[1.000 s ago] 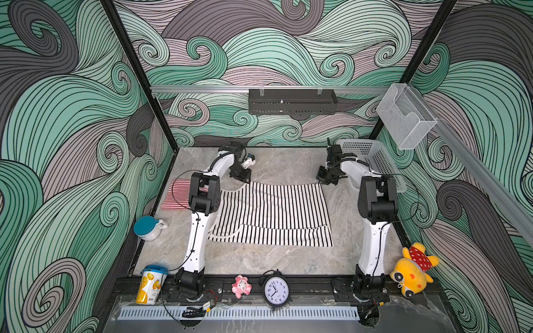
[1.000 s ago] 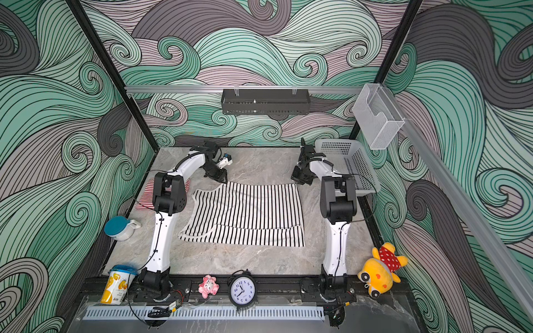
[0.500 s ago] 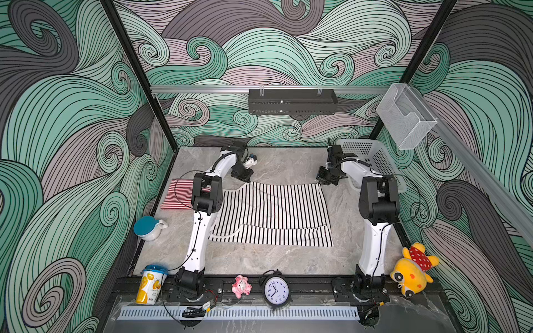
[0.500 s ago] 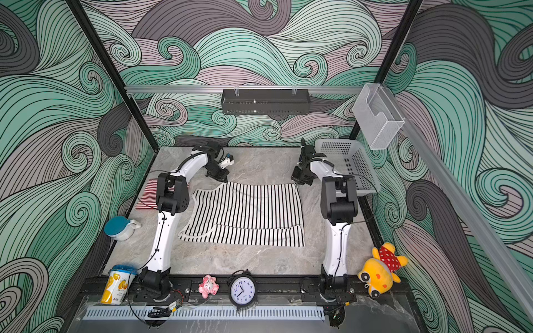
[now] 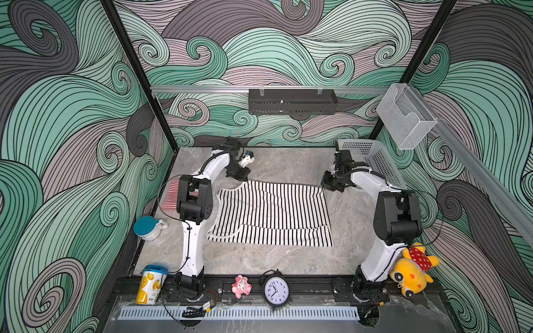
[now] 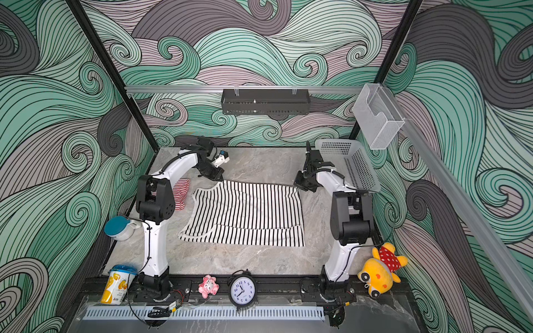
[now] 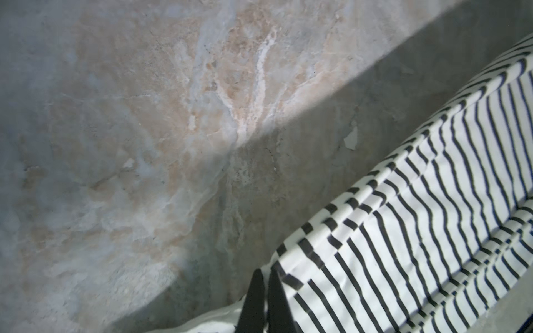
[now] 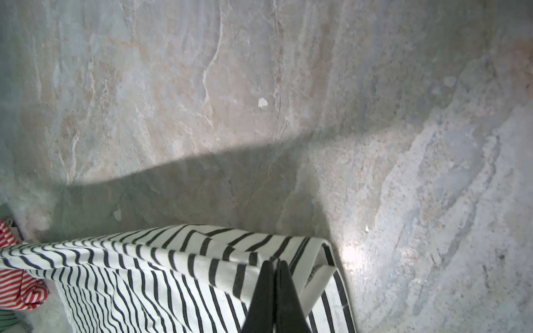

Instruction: Fold and stack the tank tops

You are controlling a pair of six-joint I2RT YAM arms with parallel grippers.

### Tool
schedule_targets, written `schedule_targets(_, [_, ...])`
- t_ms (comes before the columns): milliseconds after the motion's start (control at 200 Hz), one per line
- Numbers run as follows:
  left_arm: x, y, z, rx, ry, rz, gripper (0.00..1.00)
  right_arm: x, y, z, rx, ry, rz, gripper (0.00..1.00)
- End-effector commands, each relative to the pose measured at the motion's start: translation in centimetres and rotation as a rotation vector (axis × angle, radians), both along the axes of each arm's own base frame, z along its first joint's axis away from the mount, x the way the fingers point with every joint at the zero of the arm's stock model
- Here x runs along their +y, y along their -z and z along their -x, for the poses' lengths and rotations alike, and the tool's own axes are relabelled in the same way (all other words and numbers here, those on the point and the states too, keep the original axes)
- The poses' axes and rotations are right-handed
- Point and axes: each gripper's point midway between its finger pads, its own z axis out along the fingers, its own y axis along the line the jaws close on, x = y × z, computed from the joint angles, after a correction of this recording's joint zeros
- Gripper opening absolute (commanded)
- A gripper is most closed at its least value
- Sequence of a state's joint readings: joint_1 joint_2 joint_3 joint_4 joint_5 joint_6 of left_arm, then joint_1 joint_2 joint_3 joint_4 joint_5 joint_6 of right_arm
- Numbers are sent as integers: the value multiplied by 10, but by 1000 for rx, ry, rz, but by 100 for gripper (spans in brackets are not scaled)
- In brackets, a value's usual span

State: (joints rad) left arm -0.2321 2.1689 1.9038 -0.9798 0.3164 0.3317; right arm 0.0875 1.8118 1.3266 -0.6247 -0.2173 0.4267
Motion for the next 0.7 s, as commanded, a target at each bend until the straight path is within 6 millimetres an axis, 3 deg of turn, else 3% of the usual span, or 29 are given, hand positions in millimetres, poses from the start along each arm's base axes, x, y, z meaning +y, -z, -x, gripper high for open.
schedule_targets(0, [-4,-11,18,7,23,40,0,3,-8,9,-36,-5,-15,0])
schedule_targets(305, [3,6,71,45,69,-31,0,-2,0,56,-20,0,-15,0])
schedule_targets(696, [3,23,128,70,140,-93,0,-7,21,89,15,18,-6,0])
